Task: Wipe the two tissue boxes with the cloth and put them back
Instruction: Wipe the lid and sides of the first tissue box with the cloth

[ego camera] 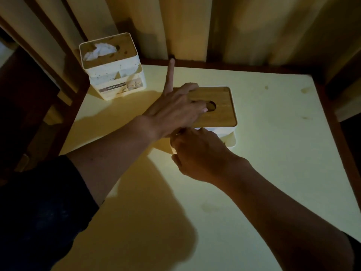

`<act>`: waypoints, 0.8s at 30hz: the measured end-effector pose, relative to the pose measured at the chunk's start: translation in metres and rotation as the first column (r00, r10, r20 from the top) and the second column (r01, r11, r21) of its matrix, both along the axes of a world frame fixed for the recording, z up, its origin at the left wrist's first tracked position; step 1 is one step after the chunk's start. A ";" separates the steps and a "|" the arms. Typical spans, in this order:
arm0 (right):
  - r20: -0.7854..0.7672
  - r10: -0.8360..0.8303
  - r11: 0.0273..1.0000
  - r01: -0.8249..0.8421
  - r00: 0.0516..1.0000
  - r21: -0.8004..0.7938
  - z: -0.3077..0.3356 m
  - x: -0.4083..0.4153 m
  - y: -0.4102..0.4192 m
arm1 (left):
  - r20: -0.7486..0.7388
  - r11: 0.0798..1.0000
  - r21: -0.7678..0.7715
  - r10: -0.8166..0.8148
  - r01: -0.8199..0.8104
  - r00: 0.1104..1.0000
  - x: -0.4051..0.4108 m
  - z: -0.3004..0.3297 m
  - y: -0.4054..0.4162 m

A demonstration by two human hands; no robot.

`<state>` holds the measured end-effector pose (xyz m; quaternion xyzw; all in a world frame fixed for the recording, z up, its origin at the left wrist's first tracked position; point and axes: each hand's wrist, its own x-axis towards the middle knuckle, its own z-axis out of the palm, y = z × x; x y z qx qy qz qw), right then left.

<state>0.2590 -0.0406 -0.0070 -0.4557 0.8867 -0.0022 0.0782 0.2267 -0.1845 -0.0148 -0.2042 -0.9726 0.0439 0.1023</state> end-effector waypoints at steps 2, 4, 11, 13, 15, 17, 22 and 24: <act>-0.021 0.023 1.000 -0.023 1.000 0.005 0.000 0.006 0.003 | 0.107 0.984 -0.171 -0.033 0.051 0.994 -0.007 0.005 -0.003; -0.017 0.034 0.999 -0.033 0.999 0.030 -0.003 0.008 0.004 | 0.191 0.950 -0.295 -0.047 0.103 0.981 -0.014 0.013 0.001; 0.071 0.005 0.994 -0.012 0.997 0.110 -0.016 -0.008 -0.008 | 0.453 0.945 -0.300 0.262 -0.132 0.852 -0.030 0.018 0.042; 0.046 0.029 0.994 -0.034 0.998 0.107 -0.018 -0.008 -0.010 | 0.451 0.953 -0.247 0.274 -0.176 0.850 -0.033 0.017 0.039; 0.029 0.040 0.993 -0.043 0.999 0.109 -0.018 -0.008 -0.010 | 0.437 0.965 -0.154 0.261 -0.214 0.861 -0.034 0.019 0.035; 0.036 0.027 0.995 -0.030 0.999 0.094 -0.017 -0.006 -0.008 | 0.380 0.975 -0.028 0.214 -0.220 0.900 -0.035 0.024 0.032; 0.031 -0.010 0.999 0.009 0.999 0.032 -0.020 0.002 -0.005 | 0.206 0.933 0.225 0.236 -0.280 0.950 -0.033 0.047 0.024; 0.044 -0.031 0.999 0.030 0.999 0.013 -0.022 0.004 -0.005 | 0.217 0.914 0.259 0.261 -0.314 0.941 -0.030 0.046 0.020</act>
